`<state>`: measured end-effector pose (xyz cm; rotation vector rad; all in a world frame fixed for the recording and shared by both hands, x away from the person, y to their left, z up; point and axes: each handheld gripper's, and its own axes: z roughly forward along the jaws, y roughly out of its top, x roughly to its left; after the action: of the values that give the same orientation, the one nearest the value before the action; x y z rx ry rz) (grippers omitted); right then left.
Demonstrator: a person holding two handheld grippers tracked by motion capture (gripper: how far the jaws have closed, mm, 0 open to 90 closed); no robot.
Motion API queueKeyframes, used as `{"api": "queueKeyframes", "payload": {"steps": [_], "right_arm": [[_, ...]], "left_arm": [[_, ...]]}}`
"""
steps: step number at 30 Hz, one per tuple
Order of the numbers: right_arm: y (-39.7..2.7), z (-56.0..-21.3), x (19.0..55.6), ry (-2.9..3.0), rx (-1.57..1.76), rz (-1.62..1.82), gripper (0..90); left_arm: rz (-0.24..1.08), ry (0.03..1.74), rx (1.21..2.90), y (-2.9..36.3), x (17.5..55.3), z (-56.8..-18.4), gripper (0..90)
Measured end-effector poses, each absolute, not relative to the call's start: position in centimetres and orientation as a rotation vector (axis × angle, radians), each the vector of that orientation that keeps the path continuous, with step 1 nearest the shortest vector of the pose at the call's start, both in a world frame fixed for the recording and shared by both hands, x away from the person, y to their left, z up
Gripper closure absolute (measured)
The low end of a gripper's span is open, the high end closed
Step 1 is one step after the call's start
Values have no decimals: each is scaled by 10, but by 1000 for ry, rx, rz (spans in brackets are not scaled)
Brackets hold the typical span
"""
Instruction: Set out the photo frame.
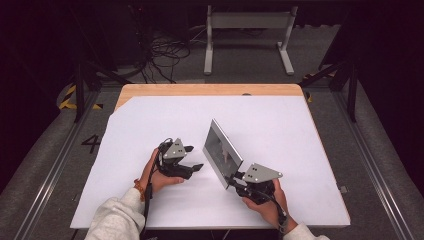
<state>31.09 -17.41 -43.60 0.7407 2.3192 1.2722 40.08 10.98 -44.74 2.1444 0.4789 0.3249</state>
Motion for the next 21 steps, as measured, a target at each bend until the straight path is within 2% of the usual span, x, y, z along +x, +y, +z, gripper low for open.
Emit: {"api": "queueKeyframes", "payload": {"steps": [5,13,16,21], "right_arm": [[-178,-435,309,2337,729,1270,738],[-178,-434,308,2321,734,1248,738],[-178,-433,308,2312,744,1227,689],[-177,-435,307,2318,731,1208,720]], "left_arm": [[330,475,2161,104,406,-450,224],[241,509,2139,95,421,-451,187],[198,510,2166,89,426,-456,165],[186,506,2171,84,429,-457,156]]}}
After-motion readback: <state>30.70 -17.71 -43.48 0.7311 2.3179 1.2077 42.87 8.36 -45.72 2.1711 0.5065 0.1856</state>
